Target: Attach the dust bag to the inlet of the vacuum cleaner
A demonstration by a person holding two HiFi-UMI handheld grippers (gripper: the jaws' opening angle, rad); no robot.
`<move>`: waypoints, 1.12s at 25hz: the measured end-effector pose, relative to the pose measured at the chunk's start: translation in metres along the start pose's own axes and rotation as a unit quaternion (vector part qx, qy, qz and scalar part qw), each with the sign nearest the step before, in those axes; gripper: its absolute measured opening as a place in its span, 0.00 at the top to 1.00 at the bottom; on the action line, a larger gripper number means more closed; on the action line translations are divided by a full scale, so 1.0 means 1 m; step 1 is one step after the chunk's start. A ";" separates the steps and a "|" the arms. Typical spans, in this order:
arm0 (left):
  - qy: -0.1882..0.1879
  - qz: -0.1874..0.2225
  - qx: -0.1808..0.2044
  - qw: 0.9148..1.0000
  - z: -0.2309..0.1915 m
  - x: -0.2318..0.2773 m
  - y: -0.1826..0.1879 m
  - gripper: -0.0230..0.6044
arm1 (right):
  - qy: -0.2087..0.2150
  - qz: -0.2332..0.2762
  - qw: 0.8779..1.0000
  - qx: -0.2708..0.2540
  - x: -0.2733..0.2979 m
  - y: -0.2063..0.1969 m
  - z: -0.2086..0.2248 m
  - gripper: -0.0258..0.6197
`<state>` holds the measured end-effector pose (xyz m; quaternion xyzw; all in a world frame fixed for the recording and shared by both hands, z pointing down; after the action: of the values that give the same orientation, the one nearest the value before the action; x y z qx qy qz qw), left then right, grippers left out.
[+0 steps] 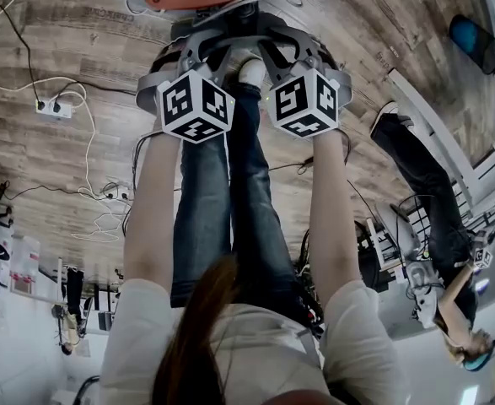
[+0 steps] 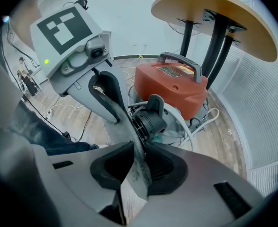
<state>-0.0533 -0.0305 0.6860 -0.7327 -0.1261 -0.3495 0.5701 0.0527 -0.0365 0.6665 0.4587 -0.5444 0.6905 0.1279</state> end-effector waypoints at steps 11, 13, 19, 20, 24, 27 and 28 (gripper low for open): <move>0.003 -0.004 -0.028 1.000 0.000 -0.001 -0.001 0.85 | -0.025 -0.009 1.000 0.004 0.001 0.001 -0.004 0.82; 0.004 -0.004 -0.038 0.999 0.000 0.000 -0.001 0.85 | -0.030 -0.010 0.999 0.005 0.001 0.001 -0.003 0.82; 0.009 -0.007 -0.072 0.997 0.004 -0.004 -0.003 0.70 | -0.028 -0.020 0.999 0.020 0.002 0.000 -0.005 0.79; 0.008 -0.007 -0.074 0.997 0.006 -0.004 -0.003 0.68 | -0.026 -0.022 0.999 0.026 0.002 -0.001 -0.004 0.78; 0.005 -0.008 -0.073 0.997 0.009 -0.005 -0.001 0.65 | -0.014 -0.023 0.999 0.037 0.002 -0.002 -0.009 0.70; 0.009 -0.003 -0.070 0.997 0.008 -0.007 0.002 0.65 | -0.011 -0.017 0.999 0.039 0.001 -0.002 -0.011 0.68; 0.011 -0.002 -0.071 0.997 0.007 -0.007 0.004 0.65 | -0.012 -0.014 0.999 0.042 0.000 -0.002 -0.011 0.67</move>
<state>-0.0531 -0.0236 0.6781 -0.7675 -0.0959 -0.3662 0.5173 0.0487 -0.0258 0.6677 0.4800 -0.5100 0.7051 0.1115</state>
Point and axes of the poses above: the fingertips, and each gripper's own axes: x forward along the fingers, z to its right, y out of its top, the point moved 7 cm from there along -x, backward along the fingers, and after that the axes turned 15 degrees about z, right-handed, at the moved point
